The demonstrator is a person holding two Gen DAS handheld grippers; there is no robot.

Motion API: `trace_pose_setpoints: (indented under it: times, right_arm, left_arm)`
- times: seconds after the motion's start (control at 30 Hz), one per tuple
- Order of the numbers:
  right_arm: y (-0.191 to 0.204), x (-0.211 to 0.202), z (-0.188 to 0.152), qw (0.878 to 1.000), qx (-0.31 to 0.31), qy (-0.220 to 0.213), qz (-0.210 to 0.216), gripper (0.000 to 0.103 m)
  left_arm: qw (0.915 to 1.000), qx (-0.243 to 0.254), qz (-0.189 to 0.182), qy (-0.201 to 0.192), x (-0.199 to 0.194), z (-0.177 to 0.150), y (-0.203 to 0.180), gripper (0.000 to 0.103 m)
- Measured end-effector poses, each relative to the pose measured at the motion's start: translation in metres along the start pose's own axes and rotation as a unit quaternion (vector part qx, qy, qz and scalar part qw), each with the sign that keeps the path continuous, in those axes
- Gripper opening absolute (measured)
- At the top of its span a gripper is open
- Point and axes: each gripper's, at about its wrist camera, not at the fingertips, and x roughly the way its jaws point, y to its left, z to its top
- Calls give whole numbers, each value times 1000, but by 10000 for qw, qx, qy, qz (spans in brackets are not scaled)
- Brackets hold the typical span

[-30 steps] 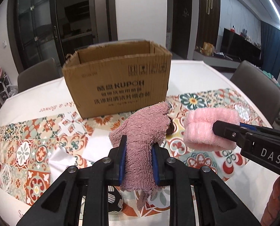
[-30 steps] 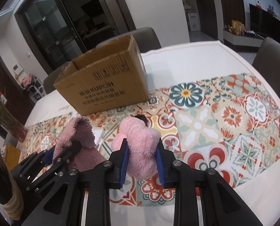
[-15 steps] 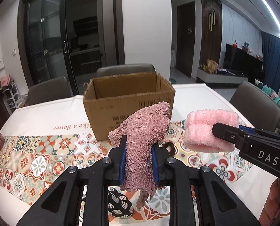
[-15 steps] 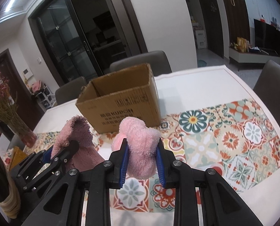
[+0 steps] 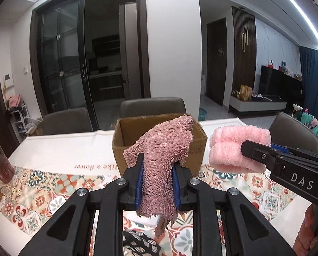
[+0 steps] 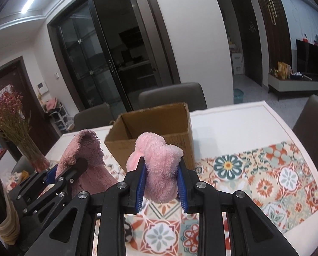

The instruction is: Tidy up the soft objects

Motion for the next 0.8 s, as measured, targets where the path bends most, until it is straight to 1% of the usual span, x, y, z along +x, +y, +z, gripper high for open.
trace_pose_setpoints:
  times: [0.3, 0.8]
  right_arm:
    - [10, -1, 26, 9993, -142, -337, 100, 28]
    - [20, 19, 59, 9972, -318, -667, 123, 28]
  left_arm:
    - [9994, 17, 110, -317, -4, 22, 9, 23]
    - [9975, 115, 247, -649, 19, 54, 20, 23]
